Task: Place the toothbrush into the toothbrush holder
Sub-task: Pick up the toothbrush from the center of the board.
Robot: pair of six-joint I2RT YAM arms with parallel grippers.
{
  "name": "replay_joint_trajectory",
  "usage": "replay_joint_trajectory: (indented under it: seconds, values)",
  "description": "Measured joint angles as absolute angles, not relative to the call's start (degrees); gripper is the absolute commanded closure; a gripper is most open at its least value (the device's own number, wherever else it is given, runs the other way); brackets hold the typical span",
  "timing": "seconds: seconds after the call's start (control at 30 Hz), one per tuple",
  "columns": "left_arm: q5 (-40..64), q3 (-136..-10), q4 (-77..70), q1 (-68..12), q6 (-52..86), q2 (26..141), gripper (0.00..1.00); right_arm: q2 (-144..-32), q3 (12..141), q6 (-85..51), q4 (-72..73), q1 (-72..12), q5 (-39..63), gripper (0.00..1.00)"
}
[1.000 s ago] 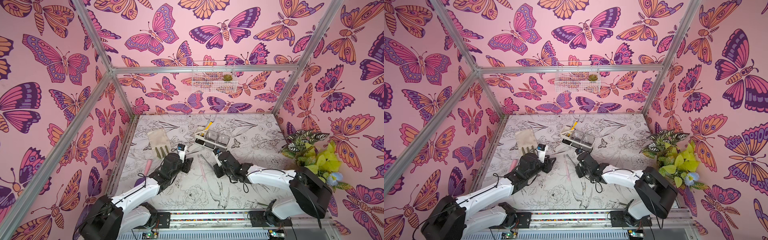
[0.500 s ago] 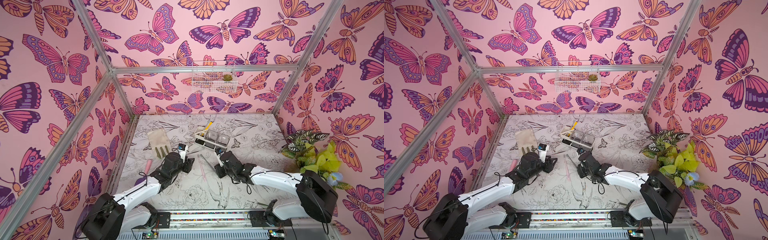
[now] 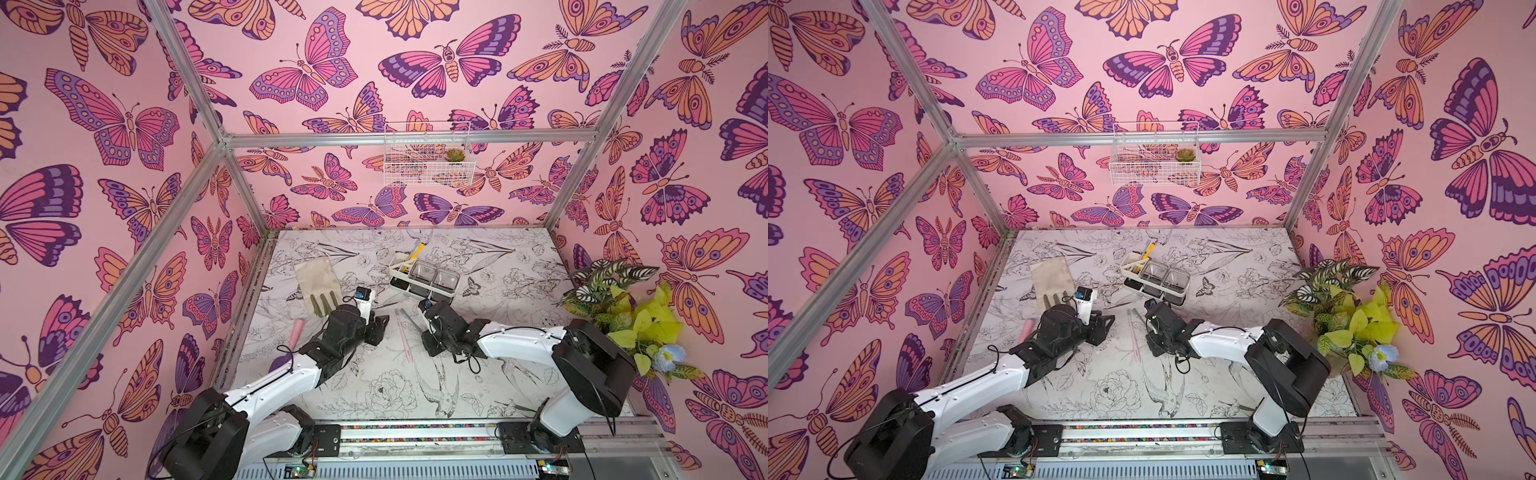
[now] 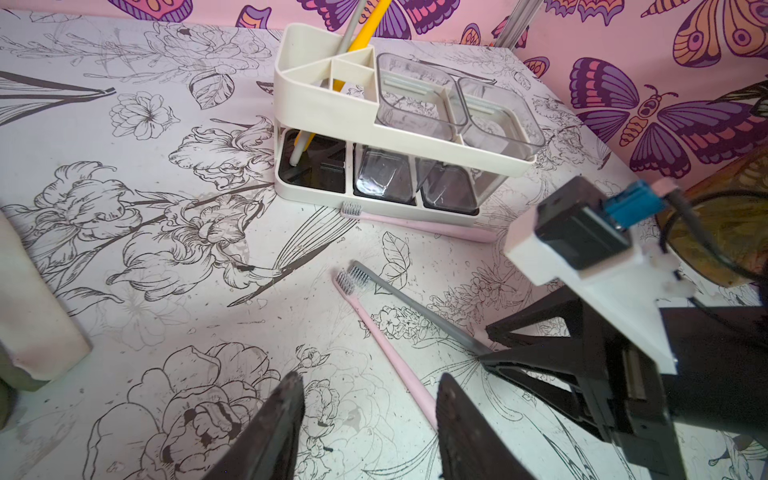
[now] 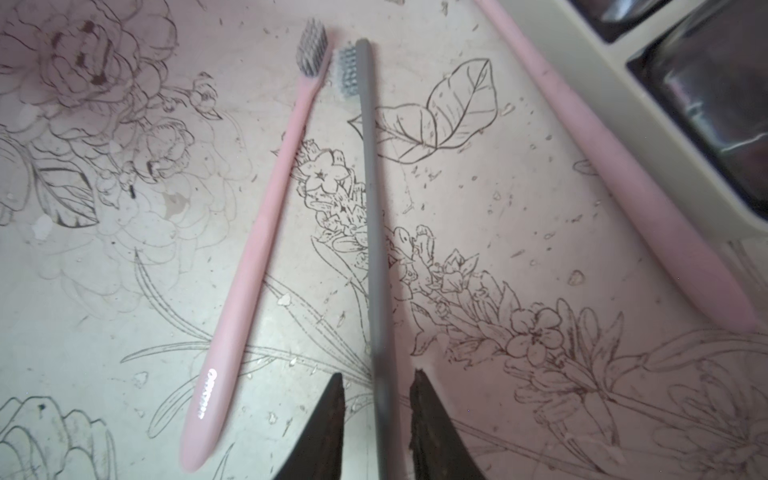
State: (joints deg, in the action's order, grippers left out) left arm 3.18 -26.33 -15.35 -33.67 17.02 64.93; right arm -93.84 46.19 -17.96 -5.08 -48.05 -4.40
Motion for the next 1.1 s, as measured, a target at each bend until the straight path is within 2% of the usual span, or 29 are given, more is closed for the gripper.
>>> replay_joint_trajectory:
  seconds: [0.27,0.4,0.53,0.9,1.1]
  values:
    - [2.94,-26.33,-15.42,-33.67,17.02,63.61,0.46,-95.61,47.75,-17.96,-7.01,-48.05,-4.89,0.7]
    - [2.52,-26.33,-15.42,-33.67,17.06,63.59,0.46,-98.39,50.24,-17.74,-7.73,-48.05,-5.28,0.84]
    - [2.09,-26.33,-15.4,-33.67,17.08,63.61,0.46,-99.22,51.11,-17.78,-7.73,-48.05,-5.1,0.91]
    - [2.13,-26.33,-15.42,-33.67,18.35,66.15,0.46,-99.07,50.7,-18.17,-6.39,-48.05,-4.14,0.93]
    - [3.4,-26.44,-15.4,-33.67,19.44,68.1,0.46,-93.86,47.16,-19.14,-5.41,-48.05,-3.44,0.92]
